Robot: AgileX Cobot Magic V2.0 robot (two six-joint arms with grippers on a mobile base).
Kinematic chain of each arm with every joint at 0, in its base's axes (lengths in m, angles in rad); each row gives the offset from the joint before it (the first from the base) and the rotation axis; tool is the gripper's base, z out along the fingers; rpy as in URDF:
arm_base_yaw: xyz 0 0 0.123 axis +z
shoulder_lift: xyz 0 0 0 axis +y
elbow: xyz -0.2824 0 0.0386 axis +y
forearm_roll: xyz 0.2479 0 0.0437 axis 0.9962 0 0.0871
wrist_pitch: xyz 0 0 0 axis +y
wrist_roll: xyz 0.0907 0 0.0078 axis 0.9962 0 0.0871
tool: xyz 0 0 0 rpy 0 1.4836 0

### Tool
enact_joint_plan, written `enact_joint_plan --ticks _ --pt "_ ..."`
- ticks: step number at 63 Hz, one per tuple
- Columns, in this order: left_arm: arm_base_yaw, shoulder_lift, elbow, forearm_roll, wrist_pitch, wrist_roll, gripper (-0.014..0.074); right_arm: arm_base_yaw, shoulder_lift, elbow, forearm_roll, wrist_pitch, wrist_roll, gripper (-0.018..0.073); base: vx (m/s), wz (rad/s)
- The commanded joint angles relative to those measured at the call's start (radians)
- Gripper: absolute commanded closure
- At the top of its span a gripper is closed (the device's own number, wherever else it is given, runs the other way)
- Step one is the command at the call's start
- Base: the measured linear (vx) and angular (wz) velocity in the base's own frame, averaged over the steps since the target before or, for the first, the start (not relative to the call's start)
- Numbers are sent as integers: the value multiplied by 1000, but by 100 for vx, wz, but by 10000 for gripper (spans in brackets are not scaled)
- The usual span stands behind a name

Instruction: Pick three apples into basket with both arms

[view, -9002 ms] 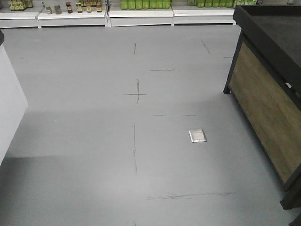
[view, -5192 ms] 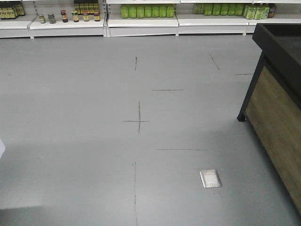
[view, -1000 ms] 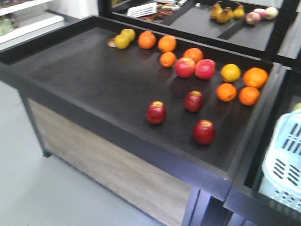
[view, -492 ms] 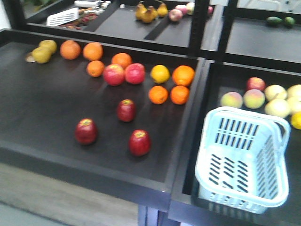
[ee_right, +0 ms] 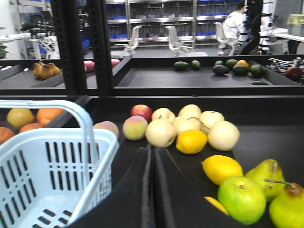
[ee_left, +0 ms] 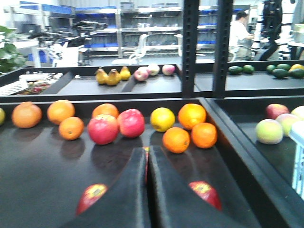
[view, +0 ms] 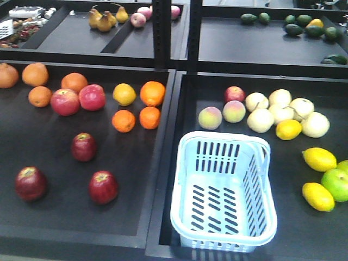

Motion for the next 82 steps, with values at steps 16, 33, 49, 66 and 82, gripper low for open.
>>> enact_joint_plan --ticks 16,33,49,66,82 --pt "2 -16 3 -2 -74 -8 603 1 -13 13 -10 -80 -1 568 7 -20" --pt "2 -16 3 -2 -74 -8 603 1 -13 13 -10 -80 -1 568 6 -11" --pt "2 -16 3 -2 -74 -8 603 1 -13 13 -10 -80 -1 568 6 -3" --pt "2 -16 3 -2 -74 -8 603 1 -13 13 -10 -80 -1 568 6 1" --pt "2 -16 3 -2 -74 -8 603 1 -13 13 -10 -80 -1 568 6 0"
